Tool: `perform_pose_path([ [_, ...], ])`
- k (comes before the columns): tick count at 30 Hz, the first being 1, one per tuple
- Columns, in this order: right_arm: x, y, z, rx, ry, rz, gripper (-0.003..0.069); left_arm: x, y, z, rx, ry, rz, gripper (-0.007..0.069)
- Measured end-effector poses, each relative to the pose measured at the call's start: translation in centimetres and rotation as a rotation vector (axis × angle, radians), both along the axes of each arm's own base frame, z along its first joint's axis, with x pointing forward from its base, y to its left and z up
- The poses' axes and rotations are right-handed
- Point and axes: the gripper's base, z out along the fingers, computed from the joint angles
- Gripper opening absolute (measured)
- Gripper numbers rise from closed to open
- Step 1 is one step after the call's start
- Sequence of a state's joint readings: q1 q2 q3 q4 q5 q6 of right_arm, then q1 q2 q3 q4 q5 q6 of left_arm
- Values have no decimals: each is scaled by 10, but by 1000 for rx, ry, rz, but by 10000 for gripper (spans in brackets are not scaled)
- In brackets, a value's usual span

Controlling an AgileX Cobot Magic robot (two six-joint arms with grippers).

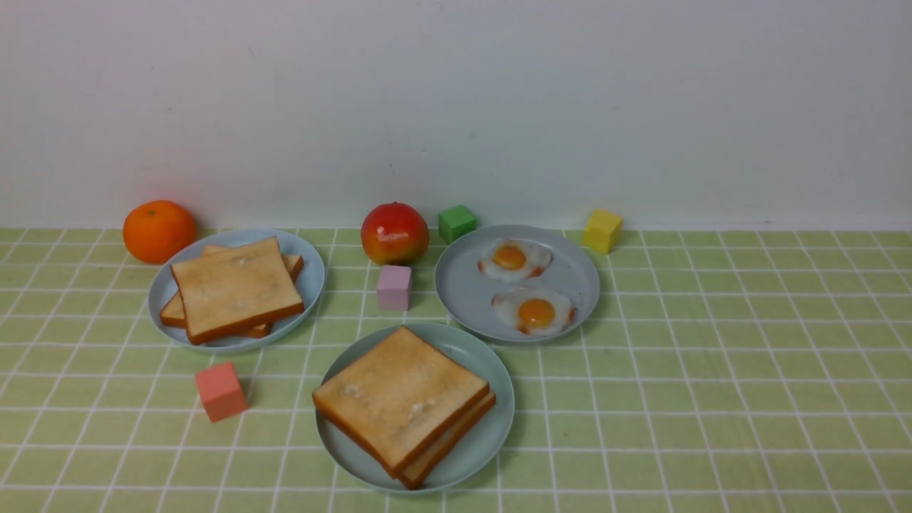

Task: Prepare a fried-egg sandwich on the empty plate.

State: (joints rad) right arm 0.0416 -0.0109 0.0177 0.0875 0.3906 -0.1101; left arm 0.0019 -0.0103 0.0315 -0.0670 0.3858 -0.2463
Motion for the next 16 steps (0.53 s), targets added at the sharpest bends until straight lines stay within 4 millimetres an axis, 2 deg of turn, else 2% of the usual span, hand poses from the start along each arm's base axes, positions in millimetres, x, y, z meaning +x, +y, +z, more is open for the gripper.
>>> perform_pose_path([
  [16, 0, 0, 0, 0, 0, 0, 64, 0, 0, 0, -1, 0, 0, -13],
])
